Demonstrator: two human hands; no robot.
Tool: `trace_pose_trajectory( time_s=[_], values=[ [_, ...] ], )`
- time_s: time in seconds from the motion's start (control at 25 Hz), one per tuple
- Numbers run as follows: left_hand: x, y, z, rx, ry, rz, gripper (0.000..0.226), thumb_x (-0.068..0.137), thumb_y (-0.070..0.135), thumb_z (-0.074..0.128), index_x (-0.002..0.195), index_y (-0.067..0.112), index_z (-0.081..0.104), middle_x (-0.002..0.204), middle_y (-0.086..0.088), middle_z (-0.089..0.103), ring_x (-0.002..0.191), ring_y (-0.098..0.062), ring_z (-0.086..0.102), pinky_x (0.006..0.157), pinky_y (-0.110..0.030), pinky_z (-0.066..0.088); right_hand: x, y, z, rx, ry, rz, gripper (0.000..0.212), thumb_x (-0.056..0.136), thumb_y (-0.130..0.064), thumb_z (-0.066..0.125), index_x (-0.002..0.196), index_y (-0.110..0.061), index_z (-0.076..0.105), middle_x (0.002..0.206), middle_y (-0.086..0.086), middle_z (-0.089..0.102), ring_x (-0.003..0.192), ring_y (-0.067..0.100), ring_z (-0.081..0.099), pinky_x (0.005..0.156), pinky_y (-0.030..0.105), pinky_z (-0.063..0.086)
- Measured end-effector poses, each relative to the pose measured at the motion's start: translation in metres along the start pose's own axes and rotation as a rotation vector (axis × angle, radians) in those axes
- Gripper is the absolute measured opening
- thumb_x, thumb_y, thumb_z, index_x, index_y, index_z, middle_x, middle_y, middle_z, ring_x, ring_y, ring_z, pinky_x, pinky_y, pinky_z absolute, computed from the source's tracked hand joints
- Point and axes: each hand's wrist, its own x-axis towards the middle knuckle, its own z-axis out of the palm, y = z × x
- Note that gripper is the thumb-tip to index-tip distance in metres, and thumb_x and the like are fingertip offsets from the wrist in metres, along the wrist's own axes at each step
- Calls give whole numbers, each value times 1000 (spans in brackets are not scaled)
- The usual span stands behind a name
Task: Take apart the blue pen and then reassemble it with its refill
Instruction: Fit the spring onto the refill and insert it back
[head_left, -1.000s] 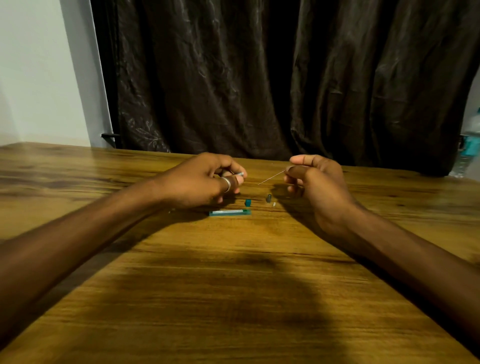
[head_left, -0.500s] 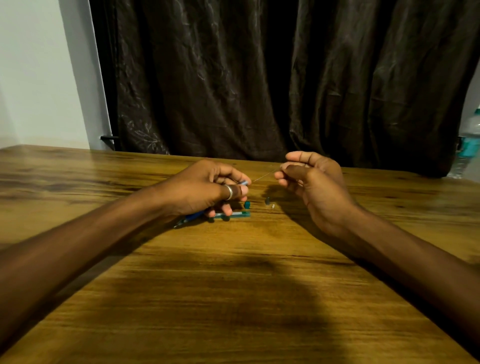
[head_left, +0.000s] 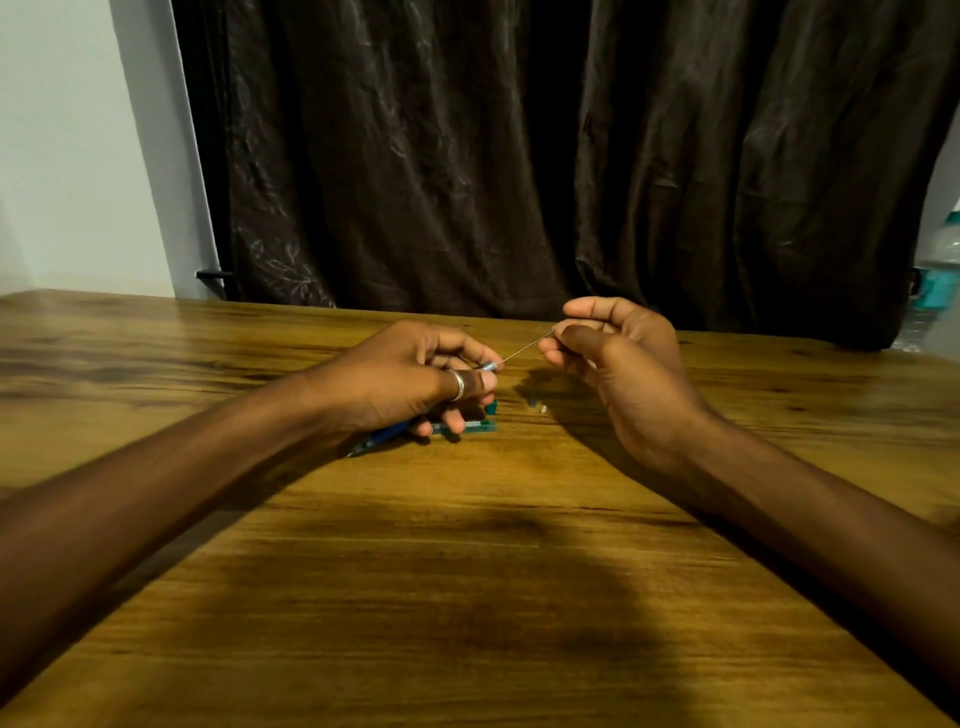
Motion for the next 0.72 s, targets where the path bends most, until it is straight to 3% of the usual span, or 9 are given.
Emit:
trace_pose_trajectory(
  time_s=[0.2, 0.48, 0.72],
  values=[
    [2, -2, 0, -3, -6, -7, 21, 92, 23, 68, 113, 23, 71, 98, -5, 79, 68, -15, 69, 46, -22, 48, -1, -1, 1, -10, 2, 8, 23, 92, 5, 61, 113, -6, 60, 88, 12, 70, 79, 16, 72, 81, 29, 60],
    [2, -3, 0, -15, 3, -8, 20, 92, 24, 68, 112, 24, 71, 97, -5, 79, 66, -13, 69, 46, -22, 47, -2, 0, 0, -31, -21, -5, 23, 93, 3, 62, 114, -6, 60, 80, 8, 72, 76, 15, 71, 77, 27, 60],
    [0, -3, 2, -24, -15, 0, 21, 92, 22, 68, 113, 21, 70, 97, -7, 78, 66, -15, 68, 46, -21, 46, -4, 5, 4, -44, -79, -12, 21, 91, 6, 62, 110, -3, 60, 88, 17, 70, 73, 15, 71, 73, 23, 59]
  ],
)
